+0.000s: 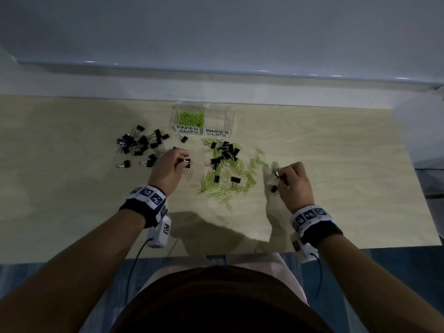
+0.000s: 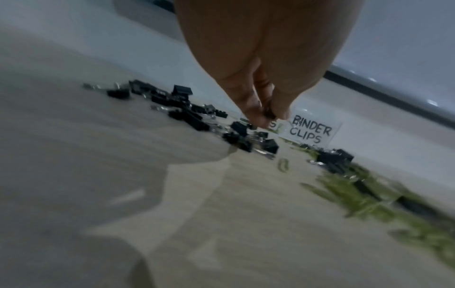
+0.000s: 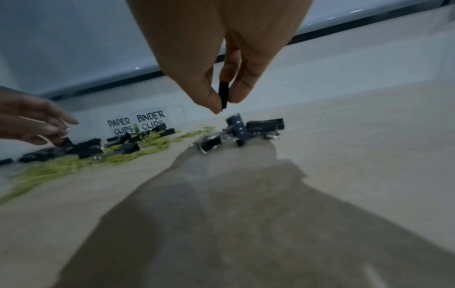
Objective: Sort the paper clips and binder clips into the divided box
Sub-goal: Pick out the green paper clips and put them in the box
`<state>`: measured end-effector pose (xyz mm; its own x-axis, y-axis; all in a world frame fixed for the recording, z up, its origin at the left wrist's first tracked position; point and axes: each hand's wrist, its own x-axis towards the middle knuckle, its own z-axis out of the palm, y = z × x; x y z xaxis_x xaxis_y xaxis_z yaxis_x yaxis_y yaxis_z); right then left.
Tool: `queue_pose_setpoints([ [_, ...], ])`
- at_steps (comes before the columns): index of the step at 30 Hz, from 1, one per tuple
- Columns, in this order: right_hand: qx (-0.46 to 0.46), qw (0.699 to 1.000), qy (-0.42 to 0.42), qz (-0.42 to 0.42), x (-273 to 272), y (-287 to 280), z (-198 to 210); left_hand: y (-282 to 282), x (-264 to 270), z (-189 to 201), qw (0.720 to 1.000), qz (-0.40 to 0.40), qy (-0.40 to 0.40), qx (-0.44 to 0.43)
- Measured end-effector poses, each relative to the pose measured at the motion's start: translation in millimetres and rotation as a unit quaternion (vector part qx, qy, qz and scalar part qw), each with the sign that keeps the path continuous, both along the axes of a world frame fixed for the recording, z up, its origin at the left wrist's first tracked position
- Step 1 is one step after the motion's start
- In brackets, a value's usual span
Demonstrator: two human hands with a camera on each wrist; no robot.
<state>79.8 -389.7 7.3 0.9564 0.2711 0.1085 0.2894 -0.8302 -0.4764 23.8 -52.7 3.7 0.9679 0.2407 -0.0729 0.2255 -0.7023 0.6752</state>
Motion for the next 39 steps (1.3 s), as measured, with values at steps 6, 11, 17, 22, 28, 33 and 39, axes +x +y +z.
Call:
queue_pose_setpoints([
  [6,-0.064,0.997,-0.001,0.040,-10,37,2,-20,-1,3,0.986,-0.122,-0.009,0.112],
  [11,-0.056,0.992,0.100,0.062,-22,96,0,-76,0,2,0.960,-0.231,0.037,0.156],
  [17,-0.097,0.983,0.156,0.007,-18,120,2,-83,5,-4,0.952,-0.228,0.073,0.188],
  [22,-0.005,0.984,0.176,-0.034,-9,110,10,-73,1,4,0.972,-0.219,0.045,0.067],
  [28,-0.007,0.986,0.115,-0.117,35,50,19,-13,1,8,0.998,-0.046,-0.033,-0.005],
  [33,-0.149,0.974,0.161,-0.063,59,32,12,10,-2,2,0.988,-0.089,0.001,0.128],
  [39,-0.261,0.947,0.166,0.084,57,59,13,-20,-16,-8,0.954,-0.219,0.061,0.197],
])
